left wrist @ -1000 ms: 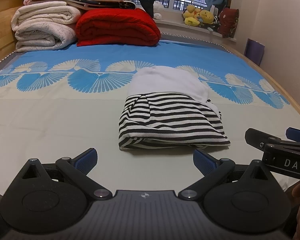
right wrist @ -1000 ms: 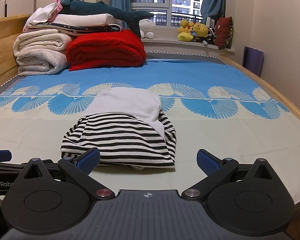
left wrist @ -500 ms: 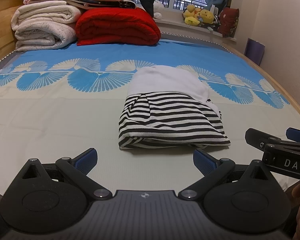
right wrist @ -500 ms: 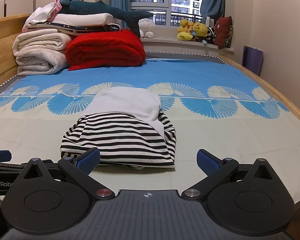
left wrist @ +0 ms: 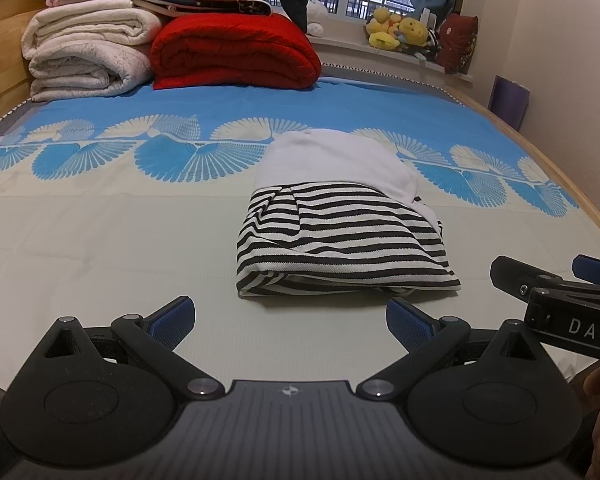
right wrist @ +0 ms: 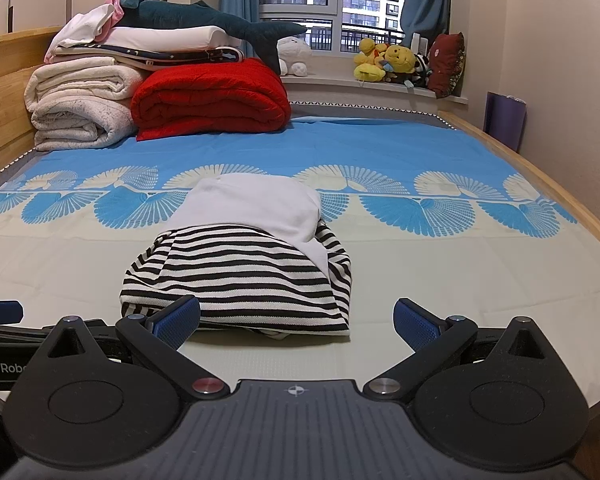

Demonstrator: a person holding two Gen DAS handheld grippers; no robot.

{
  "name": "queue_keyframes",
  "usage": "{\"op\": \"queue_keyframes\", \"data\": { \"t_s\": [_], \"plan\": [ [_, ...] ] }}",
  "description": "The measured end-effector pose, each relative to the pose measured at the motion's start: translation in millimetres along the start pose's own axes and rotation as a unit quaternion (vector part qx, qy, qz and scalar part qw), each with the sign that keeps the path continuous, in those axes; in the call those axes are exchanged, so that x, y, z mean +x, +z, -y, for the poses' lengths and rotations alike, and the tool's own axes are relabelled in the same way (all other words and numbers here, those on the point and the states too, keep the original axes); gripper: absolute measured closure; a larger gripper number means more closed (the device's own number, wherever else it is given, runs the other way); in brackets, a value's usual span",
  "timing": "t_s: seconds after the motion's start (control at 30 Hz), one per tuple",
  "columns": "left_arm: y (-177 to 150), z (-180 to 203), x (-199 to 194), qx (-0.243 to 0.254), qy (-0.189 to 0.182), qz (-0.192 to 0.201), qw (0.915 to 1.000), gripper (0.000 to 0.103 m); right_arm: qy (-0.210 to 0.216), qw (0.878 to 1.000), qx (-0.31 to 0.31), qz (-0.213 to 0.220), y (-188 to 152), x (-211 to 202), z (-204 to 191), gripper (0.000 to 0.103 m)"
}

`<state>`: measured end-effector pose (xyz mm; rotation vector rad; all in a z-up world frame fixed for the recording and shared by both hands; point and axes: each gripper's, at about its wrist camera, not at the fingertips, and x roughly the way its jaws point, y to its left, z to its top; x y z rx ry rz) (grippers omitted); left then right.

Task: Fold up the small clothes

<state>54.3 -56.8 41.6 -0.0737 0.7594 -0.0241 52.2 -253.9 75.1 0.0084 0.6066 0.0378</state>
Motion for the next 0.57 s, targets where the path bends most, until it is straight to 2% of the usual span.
{"op": "queue_keyframes", "data": {
  "t_s": [0.57],
  "plan": [
    [-1.9, -0.6, 2.2, -0.001, -0.001, -0.003, 1.0000, 0.001, 0.000, 1.000, -0.001, 0.000, 0.0, 0.0, -0.5, 0.001]
  ]
}}
